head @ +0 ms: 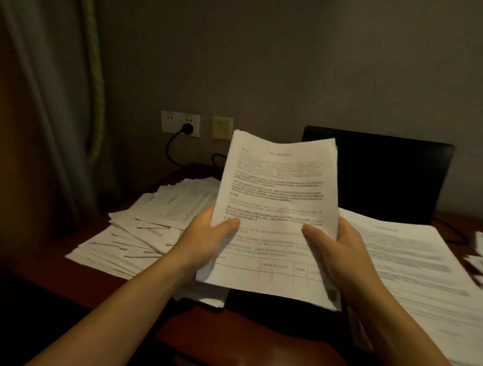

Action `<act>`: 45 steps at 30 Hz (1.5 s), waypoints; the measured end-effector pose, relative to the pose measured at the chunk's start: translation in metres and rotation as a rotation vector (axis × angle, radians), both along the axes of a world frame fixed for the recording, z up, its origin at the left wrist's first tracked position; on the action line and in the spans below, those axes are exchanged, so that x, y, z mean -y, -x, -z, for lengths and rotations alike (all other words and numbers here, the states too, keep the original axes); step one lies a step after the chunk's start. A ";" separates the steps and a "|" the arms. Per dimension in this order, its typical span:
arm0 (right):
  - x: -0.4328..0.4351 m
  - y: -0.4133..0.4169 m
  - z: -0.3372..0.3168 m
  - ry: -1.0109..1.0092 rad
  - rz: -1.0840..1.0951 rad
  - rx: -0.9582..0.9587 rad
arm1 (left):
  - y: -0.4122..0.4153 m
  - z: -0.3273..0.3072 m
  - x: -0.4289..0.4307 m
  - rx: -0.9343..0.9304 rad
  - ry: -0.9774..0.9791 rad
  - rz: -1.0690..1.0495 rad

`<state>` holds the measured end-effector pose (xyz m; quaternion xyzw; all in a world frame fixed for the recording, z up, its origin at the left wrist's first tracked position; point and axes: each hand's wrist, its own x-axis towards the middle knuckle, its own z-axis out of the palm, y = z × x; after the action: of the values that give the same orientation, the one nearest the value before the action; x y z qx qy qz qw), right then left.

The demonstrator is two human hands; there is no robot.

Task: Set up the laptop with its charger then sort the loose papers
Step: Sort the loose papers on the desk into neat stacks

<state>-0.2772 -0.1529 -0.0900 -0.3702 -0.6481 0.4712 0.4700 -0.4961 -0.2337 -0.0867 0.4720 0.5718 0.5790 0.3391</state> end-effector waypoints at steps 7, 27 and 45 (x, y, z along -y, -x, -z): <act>0.007 -0.103 -0.006 -0.081 0.282 0.134 | -0.089 0.001 -0.038 -0.081 -0.013 0.139; -0.029 -0.223 0.029 -0.226 0.521 1.011 | -0.176 0.037 -0.080 -1.067 -0.005 0.153; -0.005 -0.167 0.000 -0.259 0.344 1.297 | -0.150 0.030 -0.069 -1.136 0.151 0.144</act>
<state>-0.1105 -0.1476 -0.0899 -0.6163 -0.7816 -0.0087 0.0953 -0.3465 -0.1645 -0.1167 0.7211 0.6704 0.1678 0.0499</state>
